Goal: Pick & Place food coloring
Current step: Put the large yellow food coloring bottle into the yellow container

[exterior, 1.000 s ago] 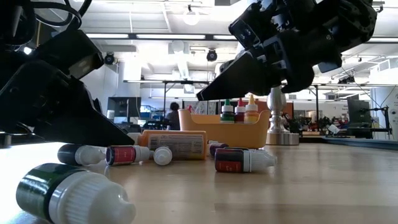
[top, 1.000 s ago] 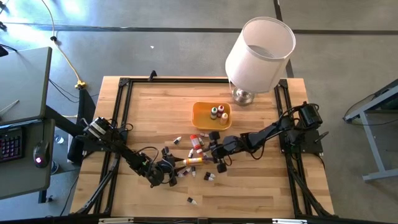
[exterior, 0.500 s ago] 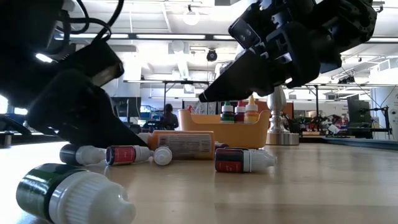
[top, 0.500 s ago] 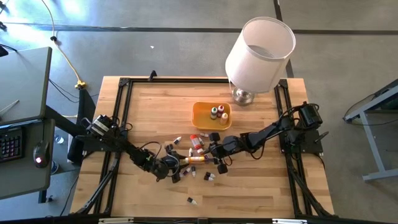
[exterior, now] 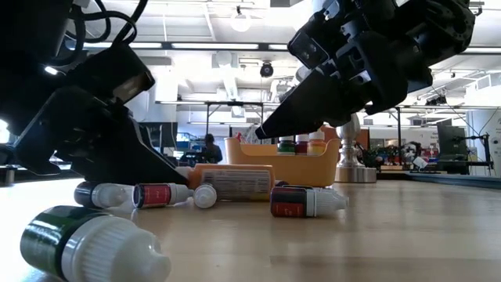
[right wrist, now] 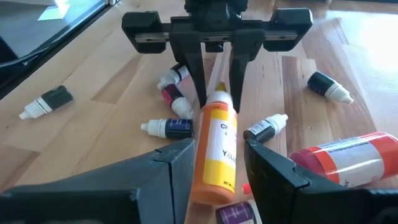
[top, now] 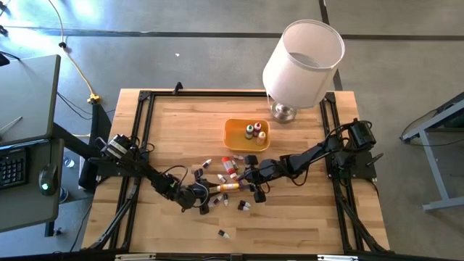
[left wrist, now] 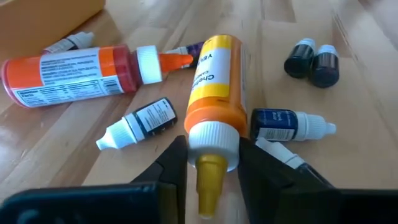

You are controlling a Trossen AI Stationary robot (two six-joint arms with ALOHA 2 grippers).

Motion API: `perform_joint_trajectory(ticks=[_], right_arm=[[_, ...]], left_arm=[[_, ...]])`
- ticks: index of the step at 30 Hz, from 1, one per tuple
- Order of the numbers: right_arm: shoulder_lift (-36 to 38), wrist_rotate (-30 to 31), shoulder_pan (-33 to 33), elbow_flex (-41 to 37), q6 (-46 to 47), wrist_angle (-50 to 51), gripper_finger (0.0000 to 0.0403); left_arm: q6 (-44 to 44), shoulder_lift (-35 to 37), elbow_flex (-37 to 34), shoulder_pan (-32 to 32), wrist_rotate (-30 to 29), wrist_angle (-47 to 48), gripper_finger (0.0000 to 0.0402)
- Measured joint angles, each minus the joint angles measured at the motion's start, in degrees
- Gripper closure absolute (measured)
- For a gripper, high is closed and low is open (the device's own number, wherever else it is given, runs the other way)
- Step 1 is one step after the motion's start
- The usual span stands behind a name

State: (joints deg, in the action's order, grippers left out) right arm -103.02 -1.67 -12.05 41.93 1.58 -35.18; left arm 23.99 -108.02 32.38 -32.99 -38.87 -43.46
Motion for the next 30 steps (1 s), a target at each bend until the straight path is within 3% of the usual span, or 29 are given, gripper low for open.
perform_joint_trajectory(ticks=[7,14,21,26,30], right_arm=[[0.0,0.0,0.0,0.0,-0.02,0.04,0.027],[0.0,-0.17,-0.01,0.01,-0.04,0.55,0.027],[0.0,0.41,-0.08,-0.01,-0.02,4.46,0.027],[0.0,1.43,-0.11,-0.02,1.07,6.96,0.027],[0.0,-2.25,-0.11,0.0,4.99,12.21,0.027]], left_arm=[[-2.3,1.85,0.35,-0.02,-1.4,-1.38,0.03],[-14.02,11.92,2.04,0.0,-1.45,2.4,0.0299],[-14.25,23.98,9.46,0.41,-0.11,34.11,0.0299],[-14.67,25.15,18.97,3.11,1.1,53.52,0.0298],[-17.74,24.63,25.67,8.24,1.92,63.14,0.0298]])
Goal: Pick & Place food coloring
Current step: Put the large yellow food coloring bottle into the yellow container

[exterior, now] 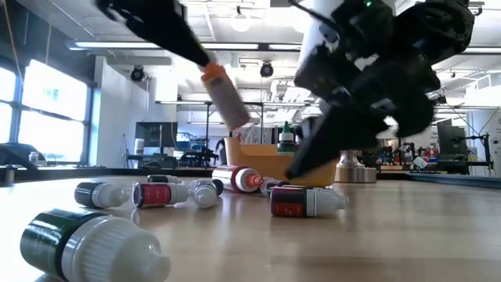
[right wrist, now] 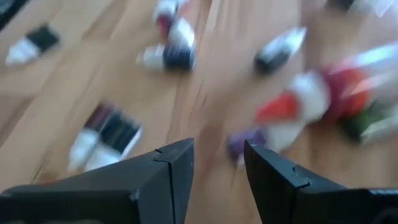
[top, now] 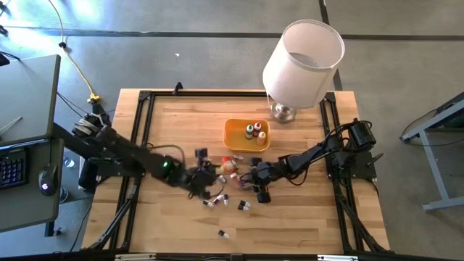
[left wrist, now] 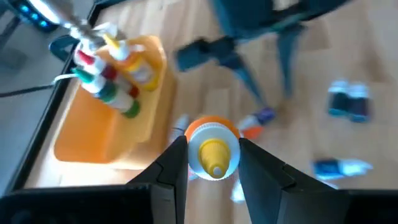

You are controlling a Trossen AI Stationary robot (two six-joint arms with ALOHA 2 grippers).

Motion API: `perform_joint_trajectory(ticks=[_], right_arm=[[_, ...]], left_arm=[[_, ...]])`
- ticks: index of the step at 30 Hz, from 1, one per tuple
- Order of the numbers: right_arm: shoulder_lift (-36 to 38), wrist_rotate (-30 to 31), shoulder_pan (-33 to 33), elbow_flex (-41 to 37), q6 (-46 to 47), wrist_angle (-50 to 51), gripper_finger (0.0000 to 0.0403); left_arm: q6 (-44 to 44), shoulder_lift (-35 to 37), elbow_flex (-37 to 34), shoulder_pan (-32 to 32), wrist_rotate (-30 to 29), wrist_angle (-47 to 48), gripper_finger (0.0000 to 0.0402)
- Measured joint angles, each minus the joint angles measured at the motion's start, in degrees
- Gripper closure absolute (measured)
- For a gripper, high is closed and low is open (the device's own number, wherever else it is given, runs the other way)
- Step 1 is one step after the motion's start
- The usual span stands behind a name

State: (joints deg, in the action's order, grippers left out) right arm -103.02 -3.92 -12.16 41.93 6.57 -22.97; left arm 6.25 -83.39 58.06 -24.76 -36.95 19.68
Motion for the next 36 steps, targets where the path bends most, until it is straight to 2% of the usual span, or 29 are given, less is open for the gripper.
perform_joint_trajectory(ticks=[3,7,14,21,25,36], right_arm=[[0.0,-3.38,0.0,0.0,3.52,6.0,0.027],[0.17,-4.09,0.09,0.22,6.33,10.97,0.027],[0.22,-3.98,0.04,0.13,4.71,10.92,0.027],[0.15,-3.55,0.0,0.02,2.18,10.41,0.027],[0.11,-3.55,0.11,0.0,1.98,9.62,0.027],[0.04,-3.52,0.15,-0.02,2.15,8.64,0.027]], left_arm=[[-2.81,-0.16,2.41,5.24,2.1,2.26,0.0298],[-7.81,-0.12,4.51,13.29,9.63,-0.24,0.0298],[-10.29,-0.69,5.06,28.75,22.32,0.09,0.0298],[-10.49,-4.37,4.99,39.49,32.33,-1.97,0.0298],[-11.64,-8.03,5.13,41.71,35.06,-5.04,0.0298],[-14.05,-13.2,5.03,42.01,35.13,-7.35,0.0298]])
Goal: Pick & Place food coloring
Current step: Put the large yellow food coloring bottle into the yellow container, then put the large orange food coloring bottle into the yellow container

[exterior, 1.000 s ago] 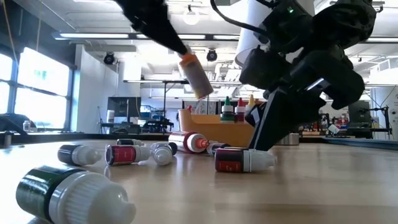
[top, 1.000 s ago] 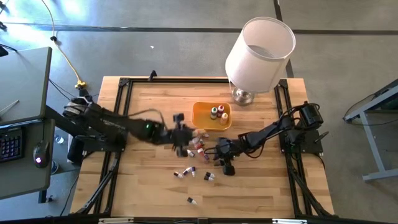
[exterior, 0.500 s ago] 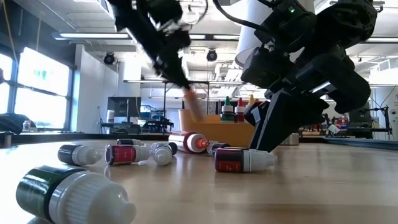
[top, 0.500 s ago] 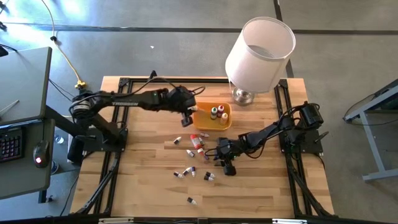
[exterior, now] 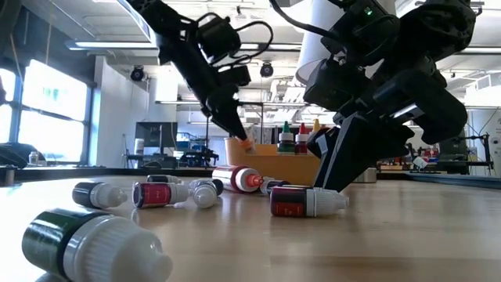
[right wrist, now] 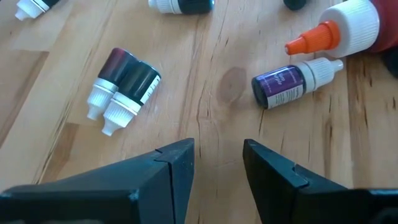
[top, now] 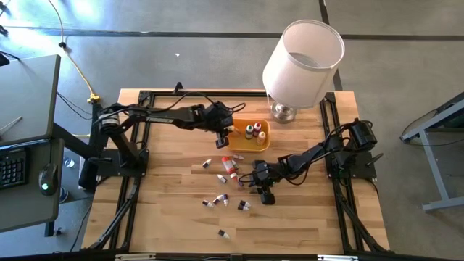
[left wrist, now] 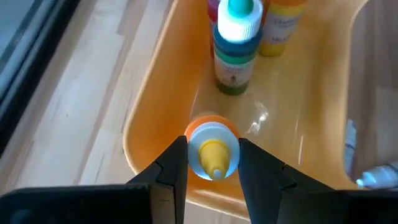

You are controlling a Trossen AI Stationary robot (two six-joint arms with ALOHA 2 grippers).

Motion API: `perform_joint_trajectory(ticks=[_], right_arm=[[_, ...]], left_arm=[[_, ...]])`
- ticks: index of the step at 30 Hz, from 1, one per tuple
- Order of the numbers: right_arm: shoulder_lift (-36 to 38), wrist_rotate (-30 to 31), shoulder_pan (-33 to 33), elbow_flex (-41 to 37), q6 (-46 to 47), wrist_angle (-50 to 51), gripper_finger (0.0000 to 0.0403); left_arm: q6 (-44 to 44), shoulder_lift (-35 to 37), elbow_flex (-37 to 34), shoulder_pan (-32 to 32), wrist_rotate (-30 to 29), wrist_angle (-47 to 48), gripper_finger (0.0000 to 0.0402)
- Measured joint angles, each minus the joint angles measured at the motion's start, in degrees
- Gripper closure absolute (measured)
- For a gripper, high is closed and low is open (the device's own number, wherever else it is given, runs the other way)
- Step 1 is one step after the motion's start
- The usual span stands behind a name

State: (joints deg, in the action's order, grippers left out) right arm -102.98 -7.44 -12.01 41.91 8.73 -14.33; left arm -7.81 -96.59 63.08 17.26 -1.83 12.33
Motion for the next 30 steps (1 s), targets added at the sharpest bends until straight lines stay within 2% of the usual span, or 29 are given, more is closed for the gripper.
perform_joint_trajectory(ticks=[12,21,30], right_arm=[[-0.02,0.15,-0.06,0.0,0.48,-0.09,0.027],[-0.02,0.27,-0.04,0.0,6.06,-0.24,0.027],[-0.02,0.4,-0.27,0.0,6.5,-0.22,0.027]], left_arm=[[-3.06,-1.58,0.01,0.0,-0.21,-5.65,0.0296],[-4.41,-1.58,0.01,0.0,-1.12,-6.82,0.0236],[-5.77,-1.58,0.01,0.0,-3.64,-11.84,0.023]])
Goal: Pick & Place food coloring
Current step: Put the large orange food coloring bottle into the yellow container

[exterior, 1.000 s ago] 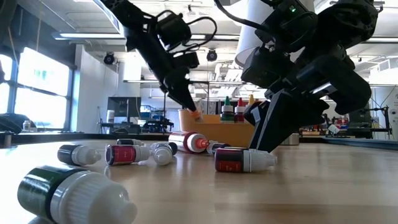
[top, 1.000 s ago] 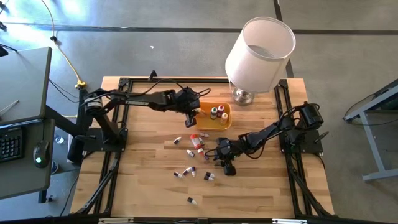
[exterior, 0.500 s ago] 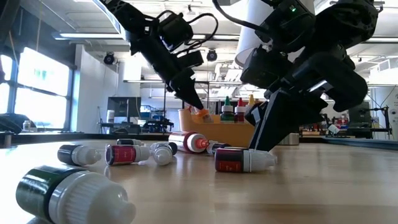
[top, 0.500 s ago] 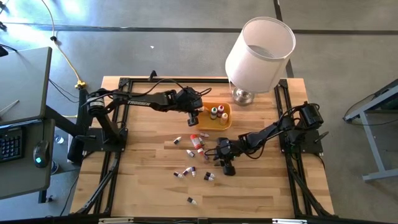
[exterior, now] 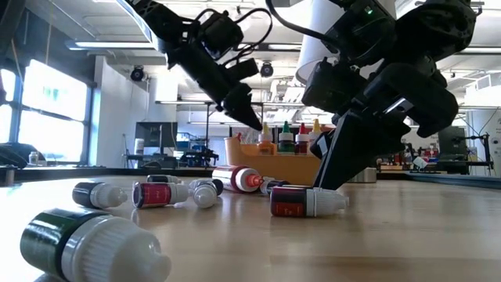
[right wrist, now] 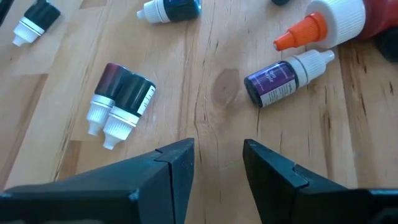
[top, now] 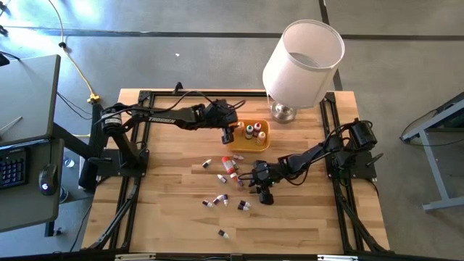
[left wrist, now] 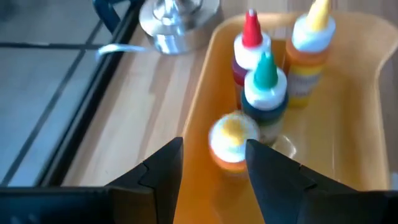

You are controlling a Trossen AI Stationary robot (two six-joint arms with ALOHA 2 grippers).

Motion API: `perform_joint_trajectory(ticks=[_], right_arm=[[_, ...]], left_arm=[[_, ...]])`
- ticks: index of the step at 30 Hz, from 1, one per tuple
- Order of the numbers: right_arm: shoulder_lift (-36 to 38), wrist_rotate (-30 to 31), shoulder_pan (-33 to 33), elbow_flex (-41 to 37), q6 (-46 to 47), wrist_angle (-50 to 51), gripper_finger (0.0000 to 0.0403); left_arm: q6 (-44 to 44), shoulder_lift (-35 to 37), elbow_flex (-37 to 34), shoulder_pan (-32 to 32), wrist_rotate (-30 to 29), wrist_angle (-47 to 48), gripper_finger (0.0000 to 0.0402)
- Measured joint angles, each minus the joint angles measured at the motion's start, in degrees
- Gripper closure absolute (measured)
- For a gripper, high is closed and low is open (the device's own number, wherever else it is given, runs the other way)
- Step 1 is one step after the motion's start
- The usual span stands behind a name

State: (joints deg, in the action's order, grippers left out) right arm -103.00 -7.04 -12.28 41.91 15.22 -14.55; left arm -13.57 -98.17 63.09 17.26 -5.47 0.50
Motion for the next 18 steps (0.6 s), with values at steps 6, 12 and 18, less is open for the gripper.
perform_joint_trajectory(ticks=[6,12,18], right_arm=[[0.0,0.51,-0.78,0.02,-0.19,-0.02,0.027],[0.0,3.76,-1.64,0.02,-1.87,-0.07,0.027],[-0.17,8.35,-1.73,-0.09,-3.57,-2.08,0.027]], left_arm=[[-0.09,0.0,0.1,0.0,-0.35,-1.34,0.023],[0.47,2.77,6.71,-1.24,-1.01,10.41,0.0229],[1.26,6.37,17.54,-5.54,-2.64,34.01,0.0229]])
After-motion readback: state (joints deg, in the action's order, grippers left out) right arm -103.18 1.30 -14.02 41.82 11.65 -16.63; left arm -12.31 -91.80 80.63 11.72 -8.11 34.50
